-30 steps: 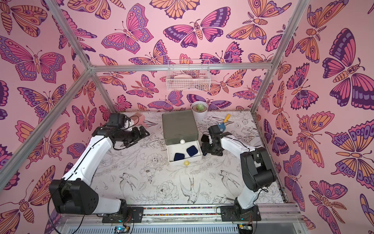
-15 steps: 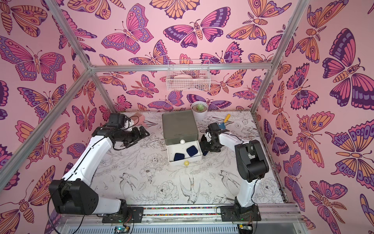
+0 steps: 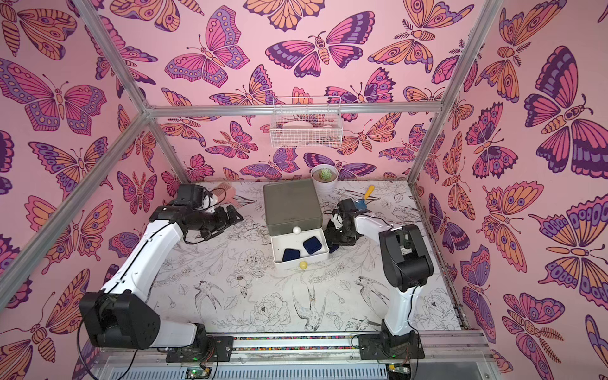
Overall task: Place the brooch boxes into the drawer by color
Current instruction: Pick up the brooch box from the center of the board.
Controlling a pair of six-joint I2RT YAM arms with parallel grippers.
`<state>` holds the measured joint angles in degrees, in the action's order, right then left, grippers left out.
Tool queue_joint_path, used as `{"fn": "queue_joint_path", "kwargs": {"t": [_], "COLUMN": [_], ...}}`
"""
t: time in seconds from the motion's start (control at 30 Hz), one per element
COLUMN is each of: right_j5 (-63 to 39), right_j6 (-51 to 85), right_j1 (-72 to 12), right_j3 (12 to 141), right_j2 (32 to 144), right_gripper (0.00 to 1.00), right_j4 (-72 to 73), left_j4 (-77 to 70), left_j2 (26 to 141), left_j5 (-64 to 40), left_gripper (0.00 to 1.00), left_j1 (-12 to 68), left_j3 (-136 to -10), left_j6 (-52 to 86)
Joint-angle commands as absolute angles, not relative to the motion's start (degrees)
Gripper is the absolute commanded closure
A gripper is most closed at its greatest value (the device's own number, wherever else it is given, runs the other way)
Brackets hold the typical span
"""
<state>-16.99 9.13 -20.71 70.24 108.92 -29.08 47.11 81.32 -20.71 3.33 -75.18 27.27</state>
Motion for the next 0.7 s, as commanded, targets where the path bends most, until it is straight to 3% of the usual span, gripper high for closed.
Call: {"fn": "queue_joint_path", "kwargs": {"t": [0.0,0.43,0.57,0.67], "right_j5": [-16.0,-9.4,-7.6,-5.6], "right_j6": [9.4,15.3,15.3,14.8], "right_j1": [-20.5,-19.8,-19.6,-19.6], "right_j3": [70.2,65.7,65.7,65.9], "right_j2": [109.7,103.8,103.3,103.8], "right_gripper": [0.28,0.54,0.54,0.43], "right_j4": [-28.9,-27.1,-28.1,-29.7], "left_j4": [48.5,48.6,48.7,48.7], "left_j2": [80.5,80.2,80.2,80.2], "left_j5": [-19.8,-19.7,-19.7,-19.7], "left_gripper": [0.00,0.00,0.00,0.00], "left_j1": [3.1,3.1,3.0,3.0], "left_j3": [-75.4,-75.1,-75.1,-75.0], "left_j6": [26.3,26.2,26.2,26.2]}}
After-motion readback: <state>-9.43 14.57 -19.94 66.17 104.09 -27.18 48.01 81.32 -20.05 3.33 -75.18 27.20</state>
